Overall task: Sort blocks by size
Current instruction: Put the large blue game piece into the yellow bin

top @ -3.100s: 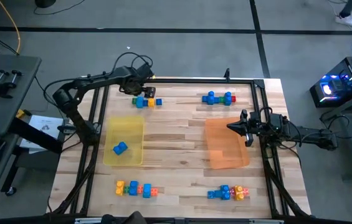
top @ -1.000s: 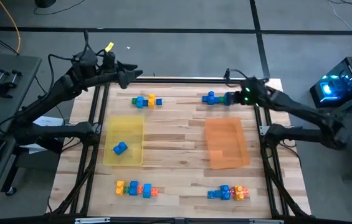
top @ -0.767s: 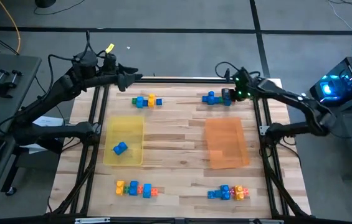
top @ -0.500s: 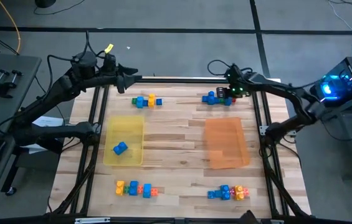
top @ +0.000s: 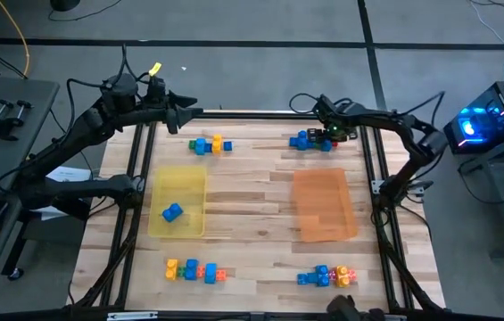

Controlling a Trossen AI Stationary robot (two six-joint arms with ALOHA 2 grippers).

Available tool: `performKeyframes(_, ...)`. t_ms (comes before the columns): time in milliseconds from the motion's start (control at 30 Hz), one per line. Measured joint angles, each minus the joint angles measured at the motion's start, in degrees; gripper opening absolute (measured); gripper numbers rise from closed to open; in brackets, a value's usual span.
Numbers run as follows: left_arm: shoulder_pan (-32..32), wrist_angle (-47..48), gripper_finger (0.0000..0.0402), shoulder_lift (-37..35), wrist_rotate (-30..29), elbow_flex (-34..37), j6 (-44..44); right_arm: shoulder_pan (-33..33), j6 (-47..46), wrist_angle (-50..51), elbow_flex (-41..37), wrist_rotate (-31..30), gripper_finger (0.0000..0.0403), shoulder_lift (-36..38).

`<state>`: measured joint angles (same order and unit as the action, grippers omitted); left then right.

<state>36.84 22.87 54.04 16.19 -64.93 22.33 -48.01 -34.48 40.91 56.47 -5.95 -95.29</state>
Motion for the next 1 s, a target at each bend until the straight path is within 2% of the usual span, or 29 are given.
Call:
performKeyframes(133, 0.00, -0.09, 0.0300, -0.02, -0.02, 0.00, 0.10, 0.00, 1.24, -0.45, 0.20, -0.09, 0.0209, -1.02)
performKeyframes(300, 0.00, -0.84, 0.0300, 0.00, -0.26, 0.00, 0.11, -0.02, 2.85, 1.61, -0.07, -2.16, 0.0128, 0.97)
performKeyframes(533, 0.00, -5.79, 0.0300, -0.02, -0.33, 0.00, 0.08, -0.02, 4.96, 5.04, -0.07, -3.57, 0.0129, 9.37)
performKeyframes(667, 0.00, -8.02, 0.0300, -0.02, -0.33, 0.00, 0.08, 0.51, 3.46, 3.52, -0.07, 1.04, 0.0129, 16.01)
performKeyframes(767, 0.00, -9.04, 0.0300, 0.00, -0.35, 0.00, -0.22, 3.83, 1.46, -4.71, -0.07, 9.47, 0.0129, 19.97)
performKeyframes(867, 0.00, -9.94, 0.0300, -0.04, -0.39, 0.00, -0.55, 9.94, -2.26, -20.20, -0.07, 18.12, 0.0129, 20.65)
performKeyframes(1000, 0.00, -9.86, 0.0300, -0.02, -0.55, 0.00, -0.30, 20.04, -5.76, -42.81, 0.11, 20.20, 0.0129, 15.34)
